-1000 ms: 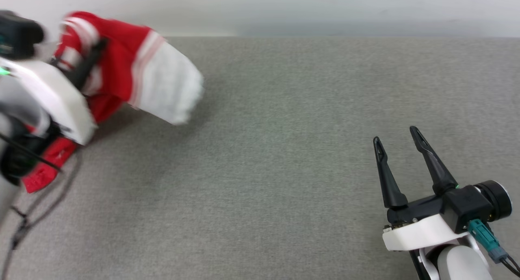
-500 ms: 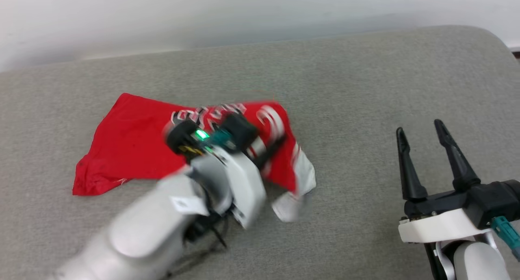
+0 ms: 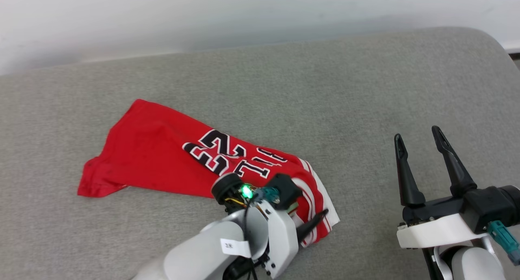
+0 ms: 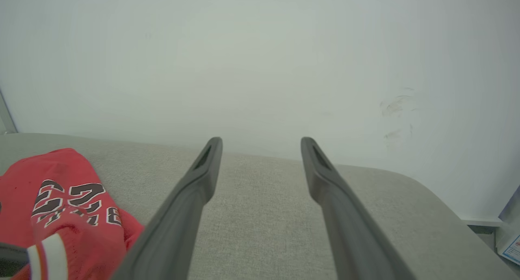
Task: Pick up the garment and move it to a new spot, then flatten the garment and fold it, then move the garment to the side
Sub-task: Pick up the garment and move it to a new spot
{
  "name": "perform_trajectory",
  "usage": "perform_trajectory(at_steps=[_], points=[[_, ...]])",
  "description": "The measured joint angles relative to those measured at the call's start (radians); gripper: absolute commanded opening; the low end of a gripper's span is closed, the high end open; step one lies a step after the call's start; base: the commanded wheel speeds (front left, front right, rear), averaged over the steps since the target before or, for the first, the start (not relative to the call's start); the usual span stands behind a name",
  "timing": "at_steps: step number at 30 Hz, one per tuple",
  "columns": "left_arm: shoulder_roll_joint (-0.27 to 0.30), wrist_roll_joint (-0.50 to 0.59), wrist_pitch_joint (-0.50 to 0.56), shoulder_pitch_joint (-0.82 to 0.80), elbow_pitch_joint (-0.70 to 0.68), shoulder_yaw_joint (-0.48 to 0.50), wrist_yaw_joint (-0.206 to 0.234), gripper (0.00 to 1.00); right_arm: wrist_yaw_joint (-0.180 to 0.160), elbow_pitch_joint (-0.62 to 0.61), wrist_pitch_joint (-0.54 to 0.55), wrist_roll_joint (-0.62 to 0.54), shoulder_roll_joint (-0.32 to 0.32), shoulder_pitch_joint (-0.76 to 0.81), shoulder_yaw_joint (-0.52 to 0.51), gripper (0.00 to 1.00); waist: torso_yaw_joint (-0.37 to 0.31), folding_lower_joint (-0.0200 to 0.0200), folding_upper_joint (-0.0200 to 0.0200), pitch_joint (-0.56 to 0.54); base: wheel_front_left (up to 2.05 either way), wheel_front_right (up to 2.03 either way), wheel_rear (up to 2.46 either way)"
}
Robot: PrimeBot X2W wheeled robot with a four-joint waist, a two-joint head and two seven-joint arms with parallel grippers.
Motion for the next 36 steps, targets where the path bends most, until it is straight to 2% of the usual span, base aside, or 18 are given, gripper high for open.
perform_trajectory(at_steps=[6,13,18,23,26,28,33,36], points=[[0.026,-0.013,-0.130,-0.003,-0.035,0.094,0.048,1.00,0.000,0.011,0.000,-0.009,0.000,0.017,-0.002,1.00,0.050,0.0000,0.0000,-0.045,0.00,0.00,0.00],[0.154,-0.039,-0.267,0.025,-0.106,0.252,0.163,1.00,0.000,0.024,0.000,-0.019,0.000,0.047,-0.006,1.00,0.111,0.0000,0.0000,-0.105,0.00,0.00,0.00],[0.236,-0.053,-0.330,0.130,-0.174,0.381,0.249,1.00,0.000,0.026,0.000,-0.021,0.000,0.064,-0.008,1.00,0.140,0.0000,0.0000,-0.134,0.00,0.00,0.00],[0.247,0.016,-0.337,0.297,-0.309,0.560,0.319,1.00,0.000,0.025,0.000,-0.022,0.000,0.068,-0.010,1.00,0.151,0.0000,0.0000,-0.144,0.00,0.00,0.00],[0.208,0.086,-0.338,0.421,-0.375,0.647,0.324,1.00,0.000,0.026,0.000,-0.022,0.000,0.073,-0.010,1.00,0.152,0.0001,0.0000,-0.143,0.00,0.00,0.00],[0.159,0.125,-0.338,0.495,-0.418,0.708,0.323,1.00,0.000,0.026,0.000,-0.022,0.000,0.079,-0.010,1.00,0.152,0.0000,0.0000,-0.141,0.00,0.00,0.00],[0.058,0.219,-0.338,0.602,-0.464,0.798,0.259,1.00,0.000,0.029,0.000,-0.021,0.000,0.082,-0.013,1.00,0.158,0.0000,0.0000,-0.135,0.00,0.00,0.00],[0.032,0.274,-0.338,0.612,-0.458,0.826,0.211,1.00,0.000,0.033,0.000,-0.021,0.000,0.082,-0.012,1.00,0.161,0.0001,0.0000,-0.132,0.00,0.00,0.00]])
